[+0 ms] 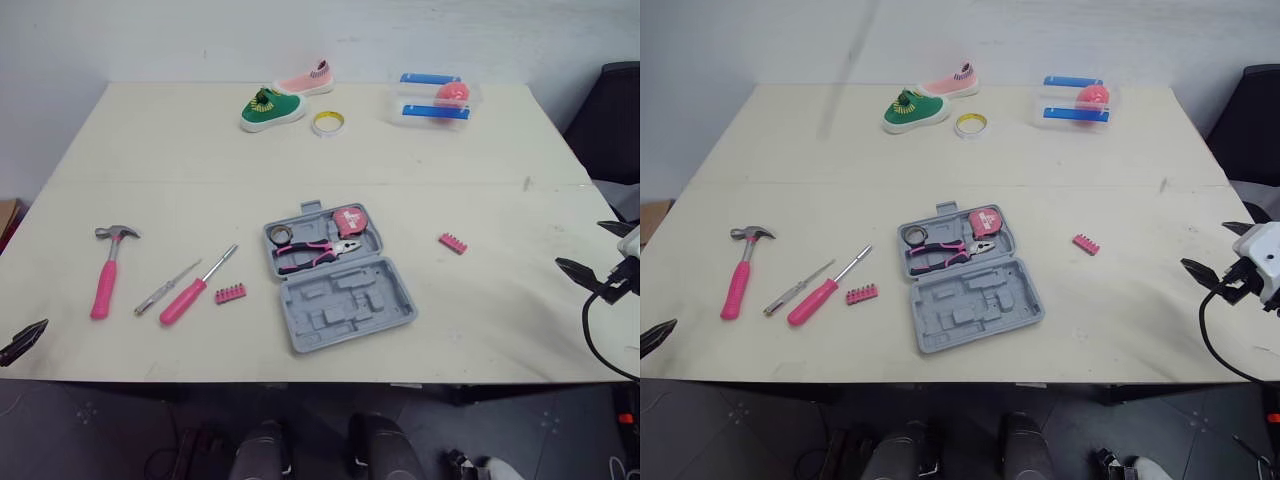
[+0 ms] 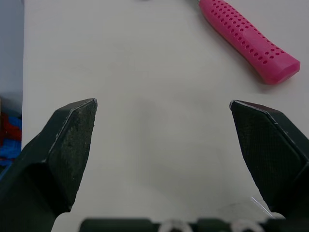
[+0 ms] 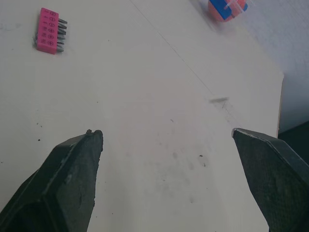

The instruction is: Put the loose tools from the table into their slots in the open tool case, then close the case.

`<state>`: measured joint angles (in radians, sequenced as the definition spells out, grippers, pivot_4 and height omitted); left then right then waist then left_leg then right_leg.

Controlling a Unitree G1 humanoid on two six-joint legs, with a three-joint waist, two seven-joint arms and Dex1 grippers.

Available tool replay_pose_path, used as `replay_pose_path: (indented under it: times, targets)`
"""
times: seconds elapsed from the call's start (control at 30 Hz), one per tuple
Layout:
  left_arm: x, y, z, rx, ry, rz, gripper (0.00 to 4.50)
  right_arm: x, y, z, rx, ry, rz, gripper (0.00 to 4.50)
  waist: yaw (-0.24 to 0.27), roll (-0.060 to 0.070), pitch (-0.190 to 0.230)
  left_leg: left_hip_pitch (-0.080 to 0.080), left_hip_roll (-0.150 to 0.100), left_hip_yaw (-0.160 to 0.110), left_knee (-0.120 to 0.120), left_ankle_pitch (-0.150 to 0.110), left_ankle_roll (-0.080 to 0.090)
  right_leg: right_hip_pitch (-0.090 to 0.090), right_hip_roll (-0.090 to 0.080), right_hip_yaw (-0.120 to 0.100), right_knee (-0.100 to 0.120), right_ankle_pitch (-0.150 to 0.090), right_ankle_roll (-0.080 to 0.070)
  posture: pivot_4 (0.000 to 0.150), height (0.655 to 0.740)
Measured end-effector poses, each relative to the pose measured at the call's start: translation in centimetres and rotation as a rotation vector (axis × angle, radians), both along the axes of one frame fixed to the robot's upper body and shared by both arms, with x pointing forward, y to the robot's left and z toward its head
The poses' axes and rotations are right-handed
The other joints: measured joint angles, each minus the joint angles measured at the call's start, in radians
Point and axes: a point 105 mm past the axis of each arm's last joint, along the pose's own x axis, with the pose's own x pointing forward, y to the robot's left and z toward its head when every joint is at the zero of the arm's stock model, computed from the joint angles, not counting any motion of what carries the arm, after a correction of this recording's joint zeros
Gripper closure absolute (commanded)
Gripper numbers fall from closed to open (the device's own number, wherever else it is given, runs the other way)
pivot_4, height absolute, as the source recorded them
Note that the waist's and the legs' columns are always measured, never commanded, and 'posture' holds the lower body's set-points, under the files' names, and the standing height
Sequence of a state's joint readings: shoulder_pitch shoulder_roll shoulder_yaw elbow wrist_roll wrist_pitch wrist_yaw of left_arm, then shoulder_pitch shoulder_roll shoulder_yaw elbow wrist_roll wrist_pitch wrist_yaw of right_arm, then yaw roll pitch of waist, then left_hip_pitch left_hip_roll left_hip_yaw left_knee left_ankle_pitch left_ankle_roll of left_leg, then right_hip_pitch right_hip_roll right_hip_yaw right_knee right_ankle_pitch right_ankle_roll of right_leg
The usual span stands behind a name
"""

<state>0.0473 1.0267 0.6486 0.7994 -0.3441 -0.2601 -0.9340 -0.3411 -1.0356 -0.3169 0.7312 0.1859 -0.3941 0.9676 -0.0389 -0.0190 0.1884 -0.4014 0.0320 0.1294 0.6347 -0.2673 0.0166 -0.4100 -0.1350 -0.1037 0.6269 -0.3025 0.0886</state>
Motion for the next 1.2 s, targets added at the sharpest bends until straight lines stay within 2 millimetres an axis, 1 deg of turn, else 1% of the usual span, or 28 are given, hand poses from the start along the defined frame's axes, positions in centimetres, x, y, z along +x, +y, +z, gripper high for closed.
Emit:
replay_pose_path:
  times: [0.1, 0.13, 0.2, 0.3, 0.4, 0.47, 0.53, 0.57, 0.6, 0.63, 0.7, 0.73, 0.77, 0.8, 0.83, 0.87, 0.9, 0.93, 0.97, 1.0, 1.07, 1.13, 1.2]
  targets:
    - [0.1, -0.2, 0.1, -0.021, -0.007, -0.006, 0.05, 0.0, 0.0, 0.0, 0.004, 0.003, 0.0, 0.0, 0.0, 0.0, 0.0, 0.0, 0.0, 0.0, 0.0, 0.0, 0.0, 0.0, 0.0, 0.0, 0.0, 0.0, 0.0, 0.15, 0.74]
    - [0.3, -0.7, 0.3, -0.056, -0.029, -0.026, 0.05, 0.2, 0.2, -0.2, 0.015, 0.009, 0.004, 0.0, 0.0, 0.0, 0.0, 0.0, 0.0, 0.0, 0.0, 0.0, 0.0, 0.0, 0.0, 0.0, 0.0, 0.0, 0.0, 0.15, 0.74]
    - [0.9, -2.4, 1.1, -0.11, -0.062, -0.093, 0.05, 0.7, 1.5, -0.5, 0.04, 0.023, 0.044, 0.0, 0.0, 0.0, 0.0, 0.0, 0.001, 0.0, 0.001, 0.0, 0.0, 0.0, 0.0, 0.0, 0.001, 0.0, 0.0, 0.15, 0.74]
    - [0.8, -3.6, 2.0, -0.104, -0.068, -0.141, 0.05, 0.6, 2.3, -0.8, 0.056, 0.05, 0.073, 0.0, 0.0, 0.0, 0.0, 0.0, 0.001, 0.0, 0.001, 0.003, 0.001, 0.0, 0.0, 0.0, 0.001, 0.0, 0.0, 0.15, 0.74]
    - [0.9, -5.1, 2.4, -0.118, -0.082, -0.183, 0.05, 0.5, 3.0, -0.8, 0.082, 0.067, 0.097, 0.0, 0.0, 0.0, 0.0, 0.0, 0.0, 0.001, 0.002, 0.003, 0.001, 0.001, 0.0, 0.0, 0.001, 0.0, 0.0, 0.15, 0.74]
    - [1.0, -6.3, 2.3, -0.134, -0.089, -0.209, 0.05, 0.5, 4.1, -0.7, 0.111, 0.086, 0.137, 0.0, 0.0, 0.0, 0.0, 0.001, 0.001, 0.001, 0.003, 0.002, 0.002, 0.002, 0.0, 0.001, 0.001, 0.0, 0.0, 0.15, 0.74]
    - [1.2, -7.8, 2.0, -0.144, -0.093, -0.245, 0.05, 0.7, 5.7, -0.6, 0.141, 0.106, 0.197, 0.0, 0.0, 0.0, 0.0, 0.001, 0.001, 0.001, 0.003, 0.001, 0.004, 0.002, 0.0, 0.001, 0.001, 0.0, 0.0, 0.15, 0.74]
    - [1.3, -8.2, 2.0, -0.146, -0.094, -0.257, 0.05, 0.8, 6.2, -0.6, 0.144, 0.111, 0.215, 0.0, 0.0, 0.0, 0.0, 0.002, 0.001, 0.001, 0.003, 0.001, 0.004, 0.002, 0.0, 0.001, 0.001, 0.0, 0.0, 0.15, 0.74]
    - [1.6, -9.7, 1.7, -0.155, -0.089, -0.296, 0.05, 1.2, 7.8, -0.4, 0.161, 0.121, 0.268, 0.0, -0.001, 0.0, 0.0, 0.002, 0.001, 0.001, 0.003, 0.001, 0.003, 0.002, 0.0, 0.001, 0.001, 0.0, 0.0, 0.15, 0.74]
    - [1.8, -10.4, 1.6, -0.161, -0.087, -0.316, 0.3, 1.4, 8.6, -0.3, 0.168, 0.123, 0.291, 0.0, 0.0, 0.0, 0.0, 0.002, 0.001, 0.0, 0.003, 0.001, 0.003, 0.002, 0.0, 0.001, 0.002, 0.0, 0.0, 0.15, 0.74]
    - [2.1, -11.9, 1.4, -0.179, -0.078, -0.361, 0.83, 1.7, 10.0, -0.1, 0.17, 0.132, 0.335, 0.54, 0.003, 0.0, 0.0, 0.002, 0.001, 0.0, 0.003, 0.001, 0.003, 0.002, 0.0, 0.001, 0.001, 0.0, 0.0, 0.15, 0.74]
    - [2.4, -13.6, 1.0, -0.191, -0.054, -0.402, 1.19, 2.2, 11.2, -0.1, 0.179, 0.138, 0.368, 0.79, 0.006, 0.0, 0.0, 0.001, 0.001, 0.0, 0.003, 0.001, 0.003, 0.002, 0.001, 0.001, 0.001, 0.0, 0.0, 0.15, 0.74]
    - [2.8, -14.9, 0.7, -0.191, -0.036, -0.429, 1.62, 2.4, 11.9, -0.2, 0.192, 0.147, 0.389, 1.24, 0.009, 0.0, 0.0, 0.001, 0.001, 0.001, 0.003, 0.002, 0.002, 0.002, 0.001, 0.001, 0.001, 0.0, 0.0, 0.15, 0.74]
    - [3.8, -17.8, 0.8, -0.186, -0.017, -0.49, 2.01, 2.8, 13.5, -0.5, 0.201, 0.165, 0.444, 1.65, 0.014, 0.0, 0.0, 0.0, 0.001, -0.001, 0.007, 0.002, 0.002, 0.002, 0.001, 0.0, 0.002, 0.0, 0.0, 0.15, 0.74]
    - [4.2, -19.0, 0.9, -0.186, -0.011, -0.518, 2.47, 3.0, 14.2, -0.7, 0.207, 0.174, 0.466, 2.16, 0.015, 0.0, 0.0, -0.002, 0.001, -0.002, 0.01, 0.002, 0.002, 0.002, 0.001, 0.0, 0.003, 0.0, 0.0, 0.15, 0.74]
    - [4.6, -21.3, 1.2, -0.182, 0.004, -0.572, 2.83, 3.3, 15.5, -1.2, 0.208, 0.197, 0.503, 2.55, 0.015, 0.0, 0.0, -0.004, 0.001, -0.003, 0.012, 0.001, 0.002, 0.002, 0.001, 0.0, 0.003, 0.0, 0.001, 0.15, 0.74]
    - [4.8, -22.3, 1.2, -0.181, 0.024, -0.592, 3.31, 3.5, 16.1, -1.4, 0.201, 0.212, 0.517, 3.09, 0.014, 0.0, 0.0, -0.003, 0.001, -0.002, 0.012, 0.0, 0.003, 0.002, 0.001, 0.0, 0.003, 0.0, 0.001, 0.15, 0.74]
    - [5.0, -23.1, 1.1, -0.17, 0.047, -0.612, 3.69, 3.8, 16.6, -1.5, 0.194, 0.222, 0.529, 3.47, 0.013, 0.0, 0.0, -0.003, 0.001, -0.001, 0.012, 0.0, 0.003, 0.002, 0.001, 0.0, 0.003, 0.0, 0.001, 0.15, 0.74]
    - [5.3, -23.9, 0.9, -0.165, 0.064, -0.63, 4.22, 4.0, 17.2, -1.6, 0.178, 0.232, 0.547, 4.05, 0.012, 0.0, 0.0, -0.003, 0.001, -0.001, 0.013, 0.0, 0.003, 0.002, 0.002, 0.0, 0.003, 0.0, 0.001, 0.15, 0.74]
    - [5.9, -24.7, 0.9, -0.166, 0.075, -0.635, 4.5, 4.2, 17.8, -1.9, 0.159, 0.245, 0.562, 4.46, 0.012, 0.0, 0.0, -0.003, 0.001, -0.001, 0.013, 0.0, 0.002, 0.002, 0.002, 0.0, 0.003, 0.0, 0.001, 0.15, 0.74]
    - [6.5, -25.9, 0.8, -0.182, 0.09, -0.647, 4.5, 4.6, 18.7, -2.5, 0.123, 0.267, 0.585, 4.46, 0.011, 0.0, 0.0, -0.003, 0.001, -0.001, 0.013, 0.0, 0.002, 0.002, 0.003, 0.0, 0.003, 0.0, 0.001, 0.15, 0.74]
    - [7.1, -27.1, 0.5, -0.201, 0.124, -0.662, 4.5, 5.1, 19.3, -3.7, 0.079, 0.294, 0.583, 4.46, 0.011, 0.0, 0.0, -0.003, 0.001, 0.0, 0.013, 0.0, 0.002, 0.002, 0.004, 0.0, 0.003, 0.0, 0.001, 0.15, 0.74]
    - [7.6, -28.1, 0.0, -0.214, 0.159, -0.666, 4.5, 5.9, 19.5, -4.4, 0.029, 0.305, 0.572, 4.46, 0.011, 0.0, 0.0, -0.003, 0.001, 0.0, 0.014, 0.001, 0.002, 0.002, 0.004, 0.0, 0.004, 0.0, 0.001, 0.15, 0.74]
